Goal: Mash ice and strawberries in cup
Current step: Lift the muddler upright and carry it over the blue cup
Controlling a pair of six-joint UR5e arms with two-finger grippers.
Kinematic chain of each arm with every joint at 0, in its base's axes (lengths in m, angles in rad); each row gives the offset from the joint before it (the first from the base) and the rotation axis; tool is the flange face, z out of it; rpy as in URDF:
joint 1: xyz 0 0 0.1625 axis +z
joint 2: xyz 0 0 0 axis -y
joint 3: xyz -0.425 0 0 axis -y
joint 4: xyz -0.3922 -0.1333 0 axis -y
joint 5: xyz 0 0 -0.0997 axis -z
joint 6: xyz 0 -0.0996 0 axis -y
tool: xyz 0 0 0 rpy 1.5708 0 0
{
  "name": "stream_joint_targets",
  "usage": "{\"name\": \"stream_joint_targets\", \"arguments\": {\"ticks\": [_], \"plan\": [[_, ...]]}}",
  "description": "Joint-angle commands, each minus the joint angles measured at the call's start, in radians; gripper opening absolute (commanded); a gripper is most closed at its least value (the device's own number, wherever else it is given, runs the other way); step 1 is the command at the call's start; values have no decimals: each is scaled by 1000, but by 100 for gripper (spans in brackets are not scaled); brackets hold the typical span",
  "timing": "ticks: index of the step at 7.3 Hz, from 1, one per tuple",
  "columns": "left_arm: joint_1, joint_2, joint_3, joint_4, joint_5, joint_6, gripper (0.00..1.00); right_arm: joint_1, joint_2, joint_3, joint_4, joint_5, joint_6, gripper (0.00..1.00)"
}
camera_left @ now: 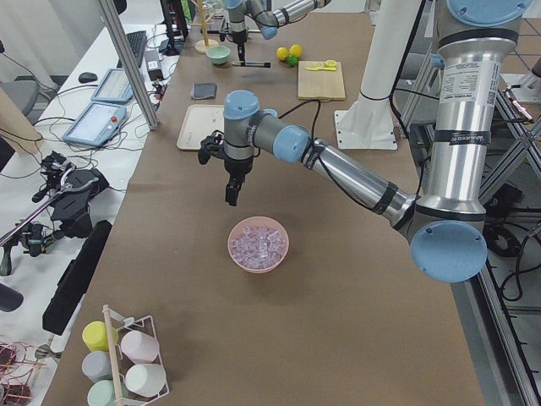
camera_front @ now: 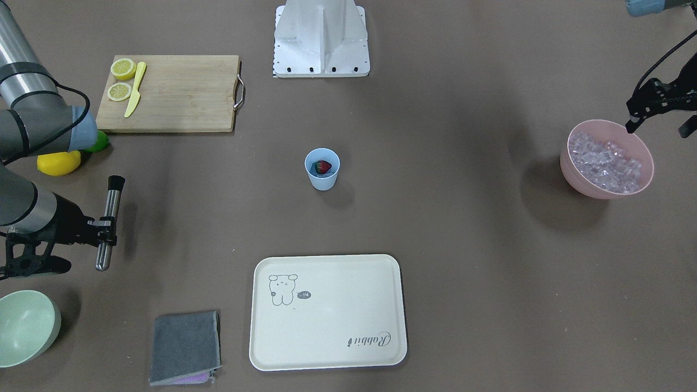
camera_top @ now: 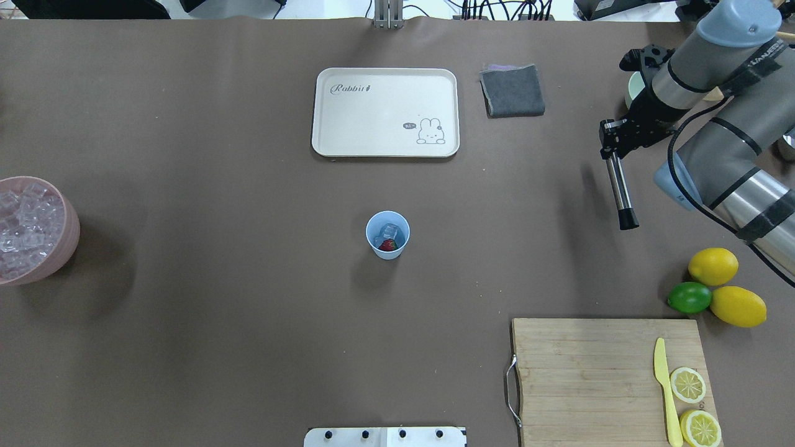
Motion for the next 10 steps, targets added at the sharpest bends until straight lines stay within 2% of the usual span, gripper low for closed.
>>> {"name": "stream_joint_targets", "arguments": {"ticks": [1, 3, 5, 6, 7, 8, 9, 10], "plan": [[0, 1, 2, 0, -2, 0, 98, 0, 16, 206, 1, -35, 10, 0], [0, -3, 9, 3, -9, 0, 98, -70, 33, 374, 3, -169, 111, 0], [0, 1, 10, 3, -9, -12, 98, -137, 115, 460, 4, -280, 163, 0], [0, 0, 10, 3, -9, -12, 98, -176, 120, 494, 42, -360, 236, 0], [0, -2, 10, 3, -9, -12, 98, -281, 116, 502, 208, -530, 262, 0], [1, -5, 12, 5, -9, -12, 98, -411, 108, 485, 343, -754, 307, 0], [2, -8, 21, 5, -9, -12, 98, -511, 109, 465, 442, -917, 309, 0], [2, -9, 24, 5, -9, -14, 98, -559, 117, 445, 479, -981, 306, 0]]}}
